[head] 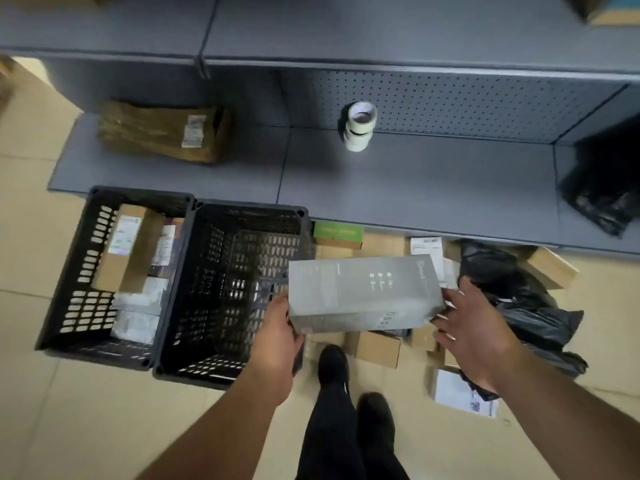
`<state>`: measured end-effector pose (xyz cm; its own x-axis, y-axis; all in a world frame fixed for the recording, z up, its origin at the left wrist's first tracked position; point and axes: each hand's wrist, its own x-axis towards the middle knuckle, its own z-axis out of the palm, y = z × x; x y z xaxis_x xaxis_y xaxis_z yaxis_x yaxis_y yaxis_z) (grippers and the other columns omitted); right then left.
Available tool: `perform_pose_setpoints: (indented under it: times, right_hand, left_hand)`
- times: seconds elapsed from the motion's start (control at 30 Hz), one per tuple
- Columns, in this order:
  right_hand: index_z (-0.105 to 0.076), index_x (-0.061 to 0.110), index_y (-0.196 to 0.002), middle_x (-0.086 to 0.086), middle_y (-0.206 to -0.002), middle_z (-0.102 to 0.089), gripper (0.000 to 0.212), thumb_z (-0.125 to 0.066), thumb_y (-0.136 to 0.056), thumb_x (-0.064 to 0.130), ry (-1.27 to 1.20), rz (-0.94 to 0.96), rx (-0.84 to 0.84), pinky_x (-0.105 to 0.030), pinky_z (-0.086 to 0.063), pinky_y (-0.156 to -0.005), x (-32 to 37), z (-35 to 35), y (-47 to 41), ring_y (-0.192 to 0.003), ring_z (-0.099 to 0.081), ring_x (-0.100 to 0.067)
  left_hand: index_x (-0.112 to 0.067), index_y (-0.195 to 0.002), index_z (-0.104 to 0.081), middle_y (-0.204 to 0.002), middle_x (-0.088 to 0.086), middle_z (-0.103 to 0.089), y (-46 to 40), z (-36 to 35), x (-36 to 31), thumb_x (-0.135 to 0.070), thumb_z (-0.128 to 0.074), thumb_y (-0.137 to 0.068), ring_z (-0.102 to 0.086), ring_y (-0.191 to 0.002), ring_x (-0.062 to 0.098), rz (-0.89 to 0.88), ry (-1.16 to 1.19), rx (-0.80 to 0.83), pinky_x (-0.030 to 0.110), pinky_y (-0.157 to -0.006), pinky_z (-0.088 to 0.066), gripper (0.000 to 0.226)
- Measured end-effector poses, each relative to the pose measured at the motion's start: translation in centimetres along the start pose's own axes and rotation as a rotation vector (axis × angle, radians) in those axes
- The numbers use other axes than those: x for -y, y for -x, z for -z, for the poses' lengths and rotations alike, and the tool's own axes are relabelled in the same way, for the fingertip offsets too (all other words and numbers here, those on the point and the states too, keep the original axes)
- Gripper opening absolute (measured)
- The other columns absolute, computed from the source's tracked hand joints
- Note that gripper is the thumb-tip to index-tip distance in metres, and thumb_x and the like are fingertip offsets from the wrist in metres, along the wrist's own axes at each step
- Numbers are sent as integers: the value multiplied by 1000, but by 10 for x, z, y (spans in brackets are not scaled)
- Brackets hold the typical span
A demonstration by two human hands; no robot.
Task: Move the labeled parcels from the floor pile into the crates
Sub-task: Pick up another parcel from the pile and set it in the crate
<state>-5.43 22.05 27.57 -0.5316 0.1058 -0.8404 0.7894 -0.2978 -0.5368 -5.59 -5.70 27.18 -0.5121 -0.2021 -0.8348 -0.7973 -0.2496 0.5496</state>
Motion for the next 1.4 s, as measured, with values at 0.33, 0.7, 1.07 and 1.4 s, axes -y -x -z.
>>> perform_pose_setpoints:
  times: [0.33,0.7,1.07,1.4]
  right_hand:
    - [-58,23,-136,-5,-132,-66,51,-30,-106,54,113,-78,114,-48,-40,-113,-21,-89,40,-123,-59,-28]
    - [-68,24,-119,0,-110,-78,55,-34,-101,63,298,-165,207,-42,-50,-92,-88,-238,49,-108,-68,-22]
    - [-74,25,-112,5,-112,-77,52,-36,-103,60,448,-64,136,-35,-44,-88,-159,-406,85,-112,-64,-18]
    - [-69,37,-105,9,-121,-69,35,-39,-104,55,538,-38,107,-48,-28,-121,-156,-505,78,-124,-54,-19]
  left_hand:
    - [-49,-90,-76,-94,-8,-79,47,118,15,-40,-42,-95,-75,-79,4,-49,-1,-98,23,-63,-55,35]
    - [-26,-99,-77,-104,-2,-78,47,269,37,-36,-42,-101,-66,-107,20,-6,205,-274,39,-93,-50,36]
    - [-40,-112,-76,-115,-14,-75,33,448,18,-50,-48,-95,-62,-120,13,-11,236,-158,42,-113,-38,34]
    - [-36,-113,-68,-110,-9,-76,-6,505,-22,-20,-49,-96,-64,-113,15,-13,256,-240,40,-108,-45,30]
